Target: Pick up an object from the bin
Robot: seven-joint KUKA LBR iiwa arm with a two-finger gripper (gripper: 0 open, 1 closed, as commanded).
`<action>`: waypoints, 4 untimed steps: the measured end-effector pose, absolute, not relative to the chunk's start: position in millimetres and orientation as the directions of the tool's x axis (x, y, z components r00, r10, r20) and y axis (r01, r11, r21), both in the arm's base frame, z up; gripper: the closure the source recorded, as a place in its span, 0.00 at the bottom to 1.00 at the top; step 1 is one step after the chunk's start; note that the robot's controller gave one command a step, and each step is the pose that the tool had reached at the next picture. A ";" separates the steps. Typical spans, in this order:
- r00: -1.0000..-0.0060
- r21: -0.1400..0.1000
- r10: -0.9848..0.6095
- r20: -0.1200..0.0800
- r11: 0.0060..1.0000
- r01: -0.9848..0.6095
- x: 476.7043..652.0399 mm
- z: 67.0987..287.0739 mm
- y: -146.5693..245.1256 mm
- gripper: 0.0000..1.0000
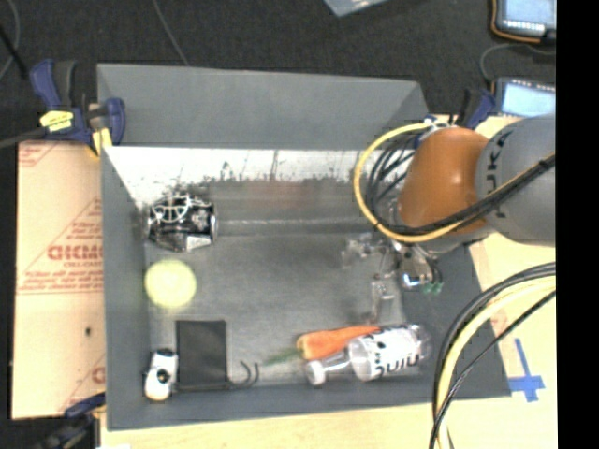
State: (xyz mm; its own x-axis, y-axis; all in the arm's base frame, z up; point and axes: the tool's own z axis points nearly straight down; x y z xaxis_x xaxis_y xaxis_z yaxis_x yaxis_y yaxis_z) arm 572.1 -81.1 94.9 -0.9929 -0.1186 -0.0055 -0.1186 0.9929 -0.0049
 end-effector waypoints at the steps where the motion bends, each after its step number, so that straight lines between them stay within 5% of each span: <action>1: -0.980 -0.001 -0.201 0.000 0.980 -0.201 558.9 87.9 -55.4 0.00; 2: -0.955 -0.009 -0.296 -0.014 0.955 -0.296 541.5 101.1 -10.3 0.00; 3: -0.950 -0.005 -0.312 -0.020 0.950 -0.312 526.5 75.2 13.8 0.00; 4: -0.930 -0.009 -0.367 -0.015 0.930 -0.367 519.0 71.0 5.4 1.00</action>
Offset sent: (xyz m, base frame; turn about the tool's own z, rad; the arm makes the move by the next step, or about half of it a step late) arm -0.0344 0.0731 0.0051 -0.1827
